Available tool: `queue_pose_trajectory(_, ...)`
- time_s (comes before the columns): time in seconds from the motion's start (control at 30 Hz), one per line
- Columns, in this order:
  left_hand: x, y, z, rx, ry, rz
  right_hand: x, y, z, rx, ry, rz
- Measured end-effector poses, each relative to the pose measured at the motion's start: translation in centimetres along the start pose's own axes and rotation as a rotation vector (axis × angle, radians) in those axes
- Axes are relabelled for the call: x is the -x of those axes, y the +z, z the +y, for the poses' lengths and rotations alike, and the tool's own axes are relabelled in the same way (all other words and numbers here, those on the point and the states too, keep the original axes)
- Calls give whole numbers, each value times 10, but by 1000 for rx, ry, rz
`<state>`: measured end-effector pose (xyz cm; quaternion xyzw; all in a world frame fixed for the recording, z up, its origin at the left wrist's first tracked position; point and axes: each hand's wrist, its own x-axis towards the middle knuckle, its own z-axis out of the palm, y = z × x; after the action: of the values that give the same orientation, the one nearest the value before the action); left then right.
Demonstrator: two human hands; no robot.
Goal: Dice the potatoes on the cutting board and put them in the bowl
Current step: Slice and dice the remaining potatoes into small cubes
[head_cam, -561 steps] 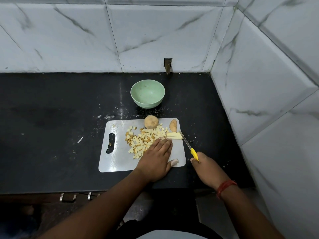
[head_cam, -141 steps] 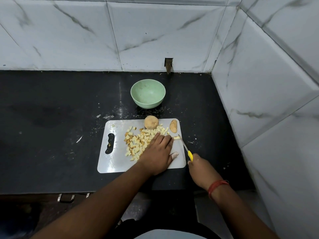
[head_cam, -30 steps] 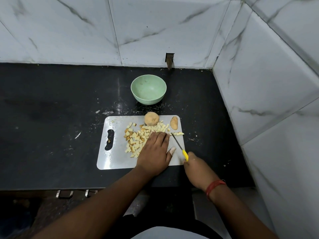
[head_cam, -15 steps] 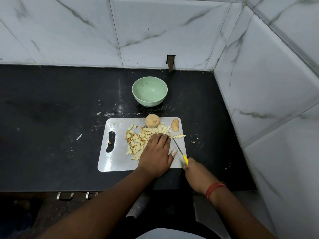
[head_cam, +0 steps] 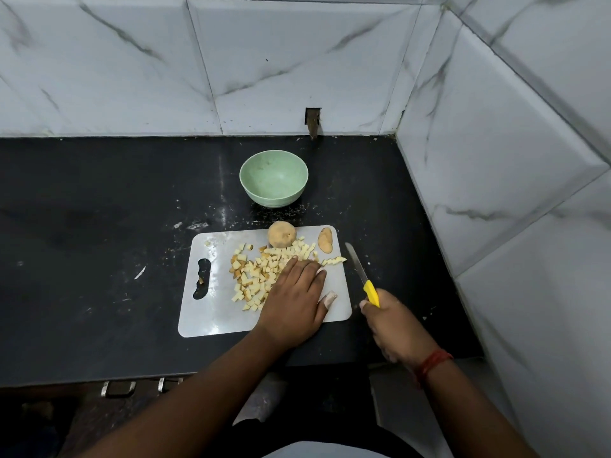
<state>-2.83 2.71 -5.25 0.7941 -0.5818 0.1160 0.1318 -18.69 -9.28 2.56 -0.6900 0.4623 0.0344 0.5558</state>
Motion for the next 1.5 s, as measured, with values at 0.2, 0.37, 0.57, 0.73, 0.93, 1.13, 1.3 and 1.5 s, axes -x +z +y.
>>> queue_pose_trajectory(0.2,-35,5,13,42,205,-101,8,-3,-11,-233,-10,27)
queue_pose_trajectory(0.37,-50,16,6,-31,254,-257,10,-4,-16,-254,0,14)
queue_pose_trajectory(0.57,-32,12,-23,-53,244,-209,11,-7,-11,-210,15,17)
queue_pose_trajectory(0.73,-24,3,-33,-95,249,-167,9,-6,-15,-187,7,17)
queue_pose_trajectory(0.93,-15,1,-47,-75,303,-120,7,-4,-19,-150,5,4)
queue_pose_trajectory(1.13,-14,-7,-54,57,266,-115,8,-2,-19,-111,-20,-4)
queue_pose_trajectory(1.3,-24,-10,-50,116,235,-150,6,-1,-18,-90,-18,-3)
queue_pose_trajectory(1.5,-58,-10,-22,-1,71,-386,9,0,-17,-117,-29,-1)
